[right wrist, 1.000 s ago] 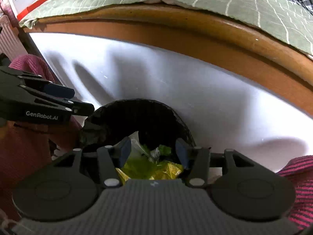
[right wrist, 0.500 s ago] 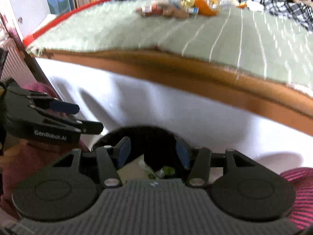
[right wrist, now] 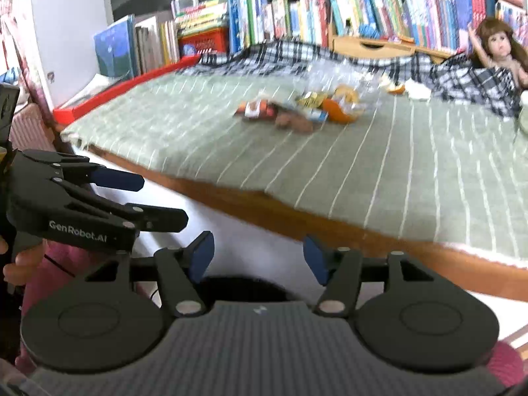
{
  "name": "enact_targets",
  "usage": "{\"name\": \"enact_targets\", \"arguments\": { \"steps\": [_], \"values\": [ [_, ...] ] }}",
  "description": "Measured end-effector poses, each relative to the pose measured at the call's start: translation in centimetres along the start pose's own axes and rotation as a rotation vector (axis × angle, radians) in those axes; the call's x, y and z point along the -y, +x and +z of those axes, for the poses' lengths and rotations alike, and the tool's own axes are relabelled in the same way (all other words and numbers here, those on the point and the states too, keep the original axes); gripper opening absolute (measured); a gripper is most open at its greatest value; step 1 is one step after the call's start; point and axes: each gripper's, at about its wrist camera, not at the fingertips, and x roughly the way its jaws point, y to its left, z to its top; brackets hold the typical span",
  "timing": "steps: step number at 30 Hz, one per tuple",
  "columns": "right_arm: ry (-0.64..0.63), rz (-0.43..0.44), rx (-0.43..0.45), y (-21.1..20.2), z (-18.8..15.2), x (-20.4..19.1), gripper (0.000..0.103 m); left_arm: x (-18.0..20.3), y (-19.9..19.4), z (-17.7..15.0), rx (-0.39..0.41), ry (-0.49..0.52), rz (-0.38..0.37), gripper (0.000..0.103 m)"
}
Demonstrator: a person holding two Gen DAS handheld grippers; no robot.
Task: Organize books
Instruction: 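Raise both open tools back above the bed toward the snacks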
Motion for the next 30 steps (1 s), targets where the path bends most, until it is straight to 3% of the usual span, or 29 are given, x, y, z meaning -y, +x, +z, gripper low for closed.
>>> {"name": "enact_targets", "arguments": {
  "steps": [10,16,22,30],
  "values": [
    [0.061,-0.148,0.13,1.2,3.6,3.6,0.076,-1.4,2.4,5.5,0.126,-0.046,0.037,0.085],
    [0.155,-0.206,0.148,3.7,6.1,6.6,0.076,-2.7,5.9,8.2,0.136,-0.096,0.079,0.084],
    [0.24,-0.227,0.125,6.9,7.9,9.1,0.076,-3.6,9.7,10.2,0.101,-0.127,0.119,0.071],
    [0.314,-0.193,0.107,9.8,9.4,11.1,0.063,-4.5,13.3,11.7,0.083,-0.201,0.108,0.058]
  ]
}}
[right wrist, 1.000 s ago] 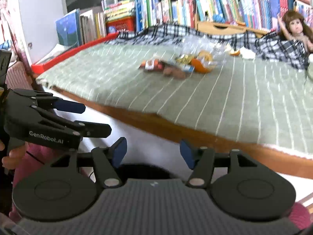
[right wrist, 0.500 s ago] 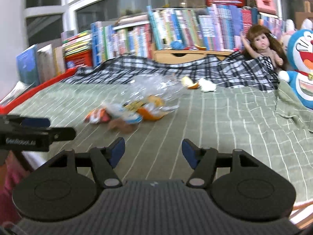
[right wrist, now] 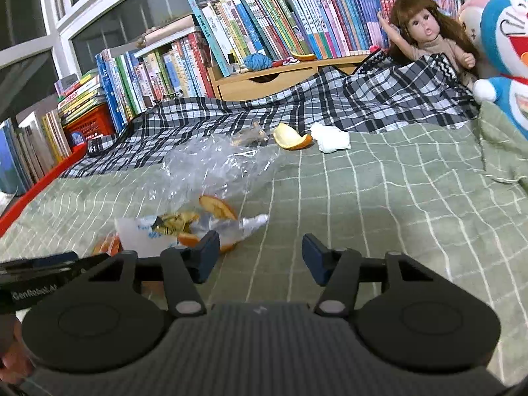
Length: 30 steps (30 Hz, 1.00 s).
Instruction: Organize books
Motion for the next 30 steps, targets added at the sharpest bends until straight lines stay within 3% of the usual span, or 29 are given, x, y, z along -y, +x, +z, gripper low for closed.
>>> {"name": "enact_targets", "arguments": {
  "steps": [4,6,8,11,20,30],
  "values": [
    [-0.011,0.013,-0.016,1.6,0.5,-0.5,0.054,0.2,1.3,0.4,-0.006,-0.025,-0.007,0.052],
    [-0.015,0.018,-0.031,2.1,0.6,-0.9,0.047,0.3,1.7,0.5,-0.01,-0.033,-0.013,0.045],
    [-0.022,0.024,-0.046,2.4,0.4,-1.2,0.029,0.4,2.1,0.6,-0.015,-0.036,-0.011,0.041],
    [-0.049,0.029,-0.046,2.2,0.2,-1.7,0.02,0.7,1.8,0.7,-0.003,-0.023,-0.01,0.036],
    [-0.073,0.02,-0.019,0.5,0.1,-1.5,0.012,1.2,0.2,0.7,0.038,0.024,0.003,0.033],
    [-0.117,-0.016,0.017,-1.8,-0.5,-0.9,0.01,1.6,-1.7,-0.3,0.056,0.086,0.027,0.033]
  ]
}}
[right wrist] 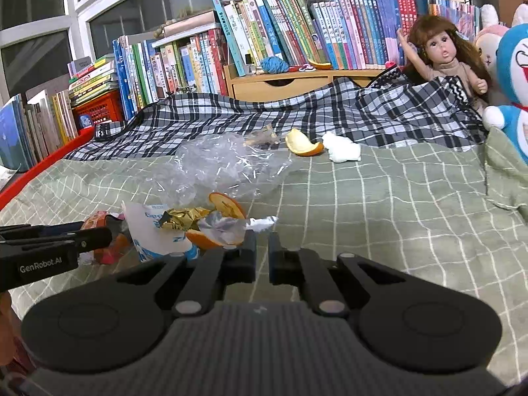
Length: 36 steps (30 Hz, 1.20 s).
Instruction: Organize books
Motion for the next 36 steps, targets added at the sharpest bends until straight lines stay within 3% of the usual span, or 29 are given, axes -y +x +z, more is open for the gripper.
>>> {"name": "enact_targets", "arguments": {
  "steps": [6,10,12,13,19,24,27,28,29,32,36],
  "values": [
    [-0.002,-0.031,0.012,-0.9,-0.3,0.7,0.011,-0.1,-1.2,-0.5,0.012,0.023,0.0,0.033],
    [-0.003,-0.022,0.009,-0.4,-0.3,0.8,0.018,-0.4,-1.9,-0.7,0.021,0.026,0.003,0.033],
    [-0.013,-0.006,0.013,0.0,-0.2,0.3,0.038,-0.7,-2.0,-0.8,0.021,0.02,0.003,0.033],
    [-0.023,0.001,0.018,0.2,-0.1,0.1,0.041,-0.8,-2.1,-0.8,0.021,0.017,0.004,0.033],
    [-0.105,0.054,0.015,1.8,0.3,-2.6,0.046,-1.7,-2.2,-0.7,0.024,0.004,0.008,0.033],
    [-0.167,0.051,-0.029,3.5,0.2,-4.6,0.057,-2.1,-2.1,-0.8,0.019,-0.003,0.008,0.034],
    [-0.167,0.033,-0.042,4.5,0.0,-4.9,0.058,-2.2,-2.0,-1.0,0.013,-0.007,0.003,0.034],
    [-0.161,0.026,-0.042,4.6,0.0,-4.9,0.053,-2.2,-1.9,-1.1,0.011,-0.01,0.0,0.034],
    [-0.149,0.028,-0.042,4.6,0.0,-4.8,0.036,-2.1,-1.9,-1.1,0.01,-0.01,-0.002,0.034],
    [-0.147,0.022,-0.032,3.9,-0.2,-4.6,0.019,-2.1,-2.0,-1.3,0.012,-0.009,-0.01,0.034],
    [-0.17,0.008,-0.029,2.4,-0.5,-3.7,0.016,-2.0,-2.1,-1.2,0.018,-0.003,-0.013,0.034]
  ]
}}
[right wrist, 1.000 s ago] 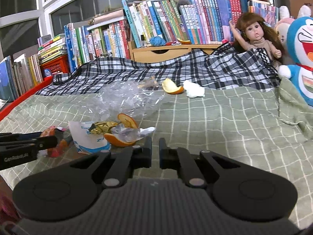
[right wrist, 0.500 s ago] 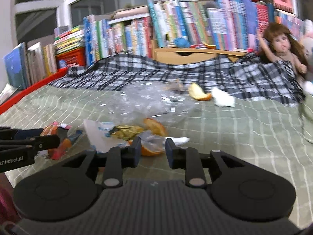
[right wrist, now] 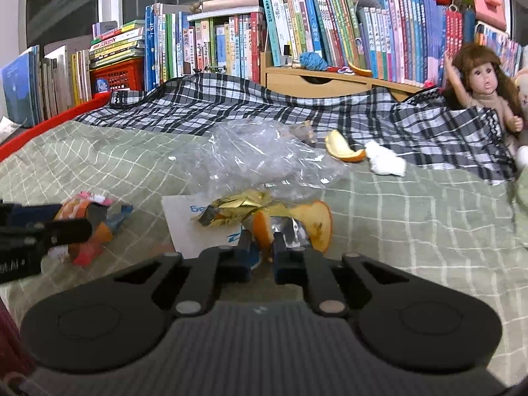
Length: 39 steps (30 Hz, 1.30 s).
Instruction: Organize books
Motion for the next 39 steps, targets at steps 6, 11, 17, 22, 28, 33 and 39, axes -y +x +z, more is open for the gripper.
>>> {"name": "enact_targets", "arguments": {
  "steps": [6,11,17,22,28,33,39],
  "values": [
    [-0.018,0.0,-0.044,-2.3,-1.3,1.7,0.022,0.3,-0.2,-0.2,-0.002,0.004,-0.005,0.034],
    [-0.061,0.064,-0.047,-4.5,-2.2,2.0,0.065,0.7,-0.1,-0.2,-0.005,0.01,-0.006,0.034],
    [-0.012,0.06,0.049,-6.0,-1.0,2.7,0.058,1.0,-0.1,-0.1,-0.005,0.019,-0.006,0.034],
    [0.04,-0.015,0.077,-4.5,0.5,3.5,0.021,1.1,-0.1,-0.1,-0.004,0.022,-0.005,0.034],
    [-0.022,-0.048,0.011,-1.3,0.2,2.6,0.019,1.3,0.0,-0.1,-0.01,0.028,-0.004,0.034],
    [-0.061,-0.052,-0.002,-0.2,-0.8,1.8,0.035,1.1,0.0,-0.2,-0.013,0.027,-0.008,0.034],
    [-0.16,-0.061,-0.002,-0.1,-1.2,0.9,0.034,1.2,0.2,-0.5,-0.02,0.019,-0.017,0.034]
  ]
}}
